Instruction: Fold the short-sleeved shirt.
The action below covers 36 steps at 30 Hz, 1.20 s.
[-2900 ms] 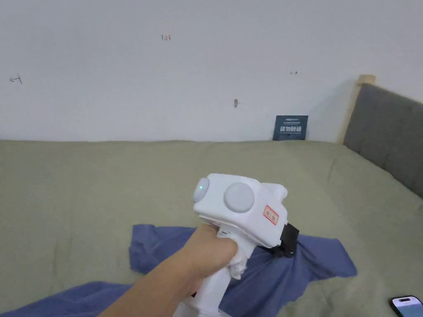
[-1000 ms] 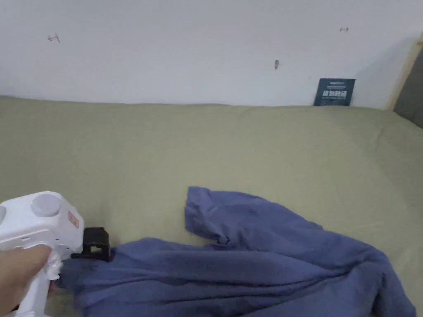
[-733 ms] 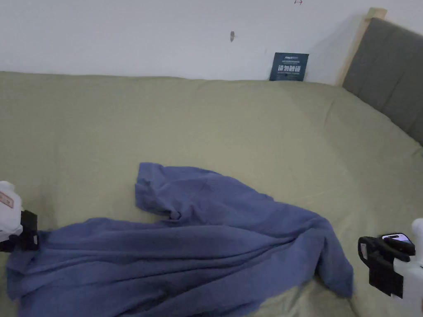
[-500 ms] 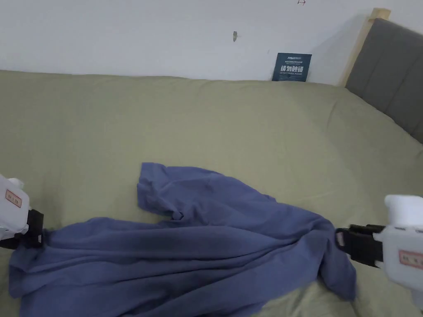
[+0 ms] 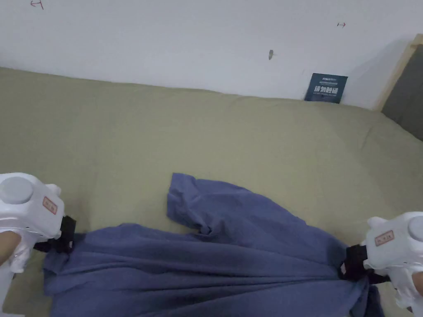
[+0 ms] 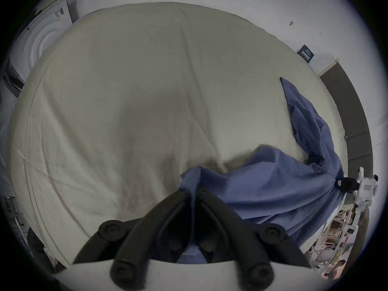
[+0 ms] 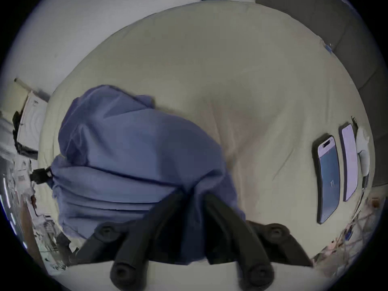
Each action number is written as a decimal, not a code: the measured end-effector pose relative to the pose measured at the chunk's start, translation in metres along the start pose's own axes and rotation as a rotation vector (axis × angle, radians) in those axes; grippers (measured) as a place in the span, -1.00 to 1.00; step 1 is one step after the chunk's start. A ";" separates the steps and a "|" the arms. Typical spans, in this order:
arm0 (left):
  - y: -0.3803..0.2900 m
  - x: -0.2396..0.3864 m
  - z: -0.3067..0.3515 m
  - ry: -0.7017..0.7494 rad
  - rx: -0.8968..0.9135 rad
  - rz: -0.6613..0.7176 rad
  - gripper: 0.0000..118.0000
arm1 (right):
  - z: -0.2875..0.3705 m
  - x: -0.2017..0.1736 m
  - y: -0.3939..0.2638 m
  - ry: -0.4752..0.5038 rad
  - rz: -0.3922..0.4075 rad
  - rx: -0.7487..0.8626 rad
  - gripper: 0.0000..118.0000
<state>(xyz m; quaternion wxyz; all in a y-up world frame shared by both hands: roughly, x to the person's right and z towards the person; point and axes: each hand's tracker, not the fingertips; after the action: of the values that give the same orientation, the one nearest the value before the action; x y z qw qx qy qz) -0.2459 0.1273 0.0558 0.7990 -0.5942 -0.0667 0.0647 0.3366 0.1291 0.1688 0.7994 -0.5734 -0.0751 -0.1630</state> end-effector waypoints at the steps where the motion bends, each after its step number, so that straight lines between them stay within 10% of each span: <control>1: 0.000 0.000 0.003 -0.006 0.006 -0.004 -0.97 | 0.009 -0.008 -0.008 -0.020 0.004 0.036 -0.88; 16: 0.064 0.007 0.159 -0.131 0.483 -0.033 -0.97 | 0.142 -0.076 0.039 0.089 0.238 0.534 -0.89; 36: 0.143 -0.010 0.315 -0.052 0.860 -0.063 -0.97 | 0.255 -0.131 0.156 0.169 0.290 0.829 -0.89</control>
<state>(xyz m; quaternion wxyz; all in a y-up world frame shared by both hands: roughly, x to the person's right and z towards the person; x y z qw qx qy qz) -0.3174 0.4623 0.0083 0.9735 -0.2029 -0.0720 0.0769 0.2849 0.4372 0.0733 0.9796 -0.1936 0.0128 -0.0516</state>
